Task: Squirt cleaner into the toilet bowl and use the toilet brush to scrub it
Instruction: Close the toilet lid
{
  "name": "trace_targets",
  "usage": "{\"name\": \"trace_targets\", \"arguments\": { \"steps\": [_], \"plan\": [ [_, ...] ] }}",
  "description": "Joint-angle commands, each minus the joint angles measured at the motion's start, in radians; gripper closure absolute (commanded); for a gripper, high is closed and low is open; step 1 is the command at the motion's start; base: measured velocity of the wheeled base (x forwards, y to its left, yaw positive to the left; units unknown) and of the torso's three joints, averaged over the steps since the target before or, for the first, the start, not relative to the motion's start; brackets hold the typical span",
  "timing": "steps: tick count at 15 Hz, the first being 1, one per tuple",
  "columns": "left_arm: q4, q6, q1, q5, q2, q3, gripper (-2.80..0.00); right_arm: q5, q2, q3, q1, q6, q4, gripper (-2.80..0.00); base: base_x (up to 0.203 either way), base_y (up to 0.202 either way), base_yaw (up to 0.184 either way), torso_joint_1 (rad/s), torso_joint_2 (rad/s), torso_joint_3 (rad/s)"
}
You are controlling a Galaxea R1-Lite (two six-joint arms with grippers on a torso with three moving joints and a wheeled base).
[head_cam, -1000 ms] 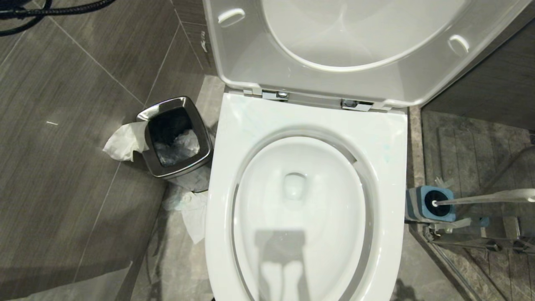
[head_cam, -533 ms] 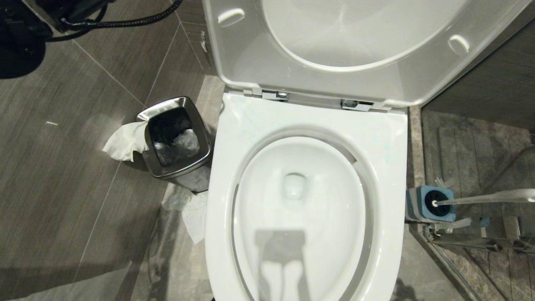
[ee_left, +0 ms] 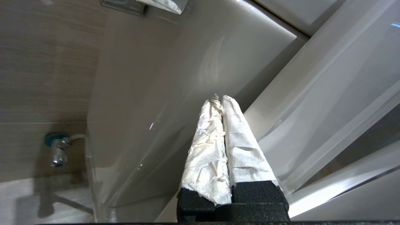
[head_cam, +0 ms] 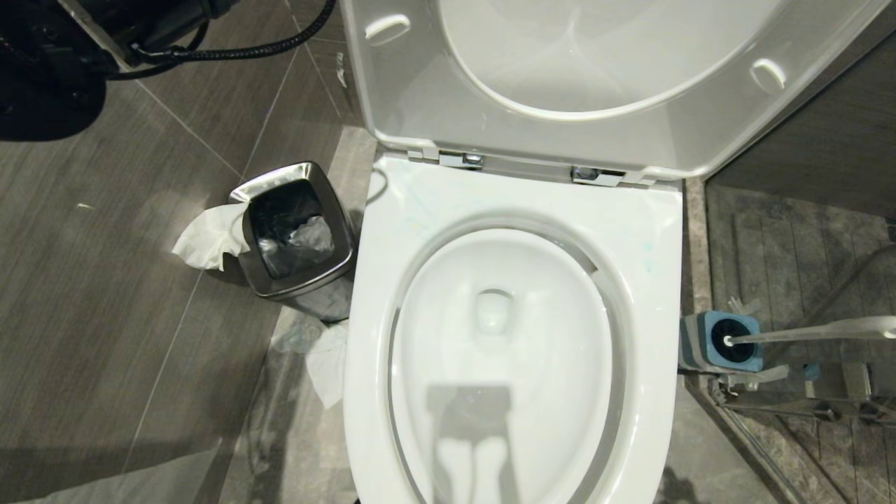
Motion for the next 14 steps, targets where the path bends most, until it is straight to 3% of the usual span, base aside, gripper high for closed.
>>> {"name": "trace_targets", "arguments": {
  "steps": [1,6,8,14],
  "plan": [
    [-0.001,-0.011,-0.005,-0.01,-0.006,0.009,0.0,0.001,0.002,0.0,0.0,0.0,-0.001,0.0,0.0,0.0,0.0,0.0,0.0,0.0],
    [0.004,-0.033,-0.004,-0.02,-0.104,0.176,0.0,0.001,0.002,0.0,0.0,0.0,-0.001,0.0,0.0,0.0,0.0,0.0,0.0,0.0],
    [0.002,-0.037,0.003,-0.053,-0.143,0.238,0.0,0.001,0.002,0.0,0.0,0.0,-0.001,0.0,0.0,0.0,0.0,0.0,0.0,0.0],
    [0.004,-0.036,0.025,-0.067,-0.223,0.343,0.0,0.001,0.002,0.0,0.0,0.0,-0.001,0.0,0.0,0.0,0.0,0.0,0.0,0.0]
  ]
}}
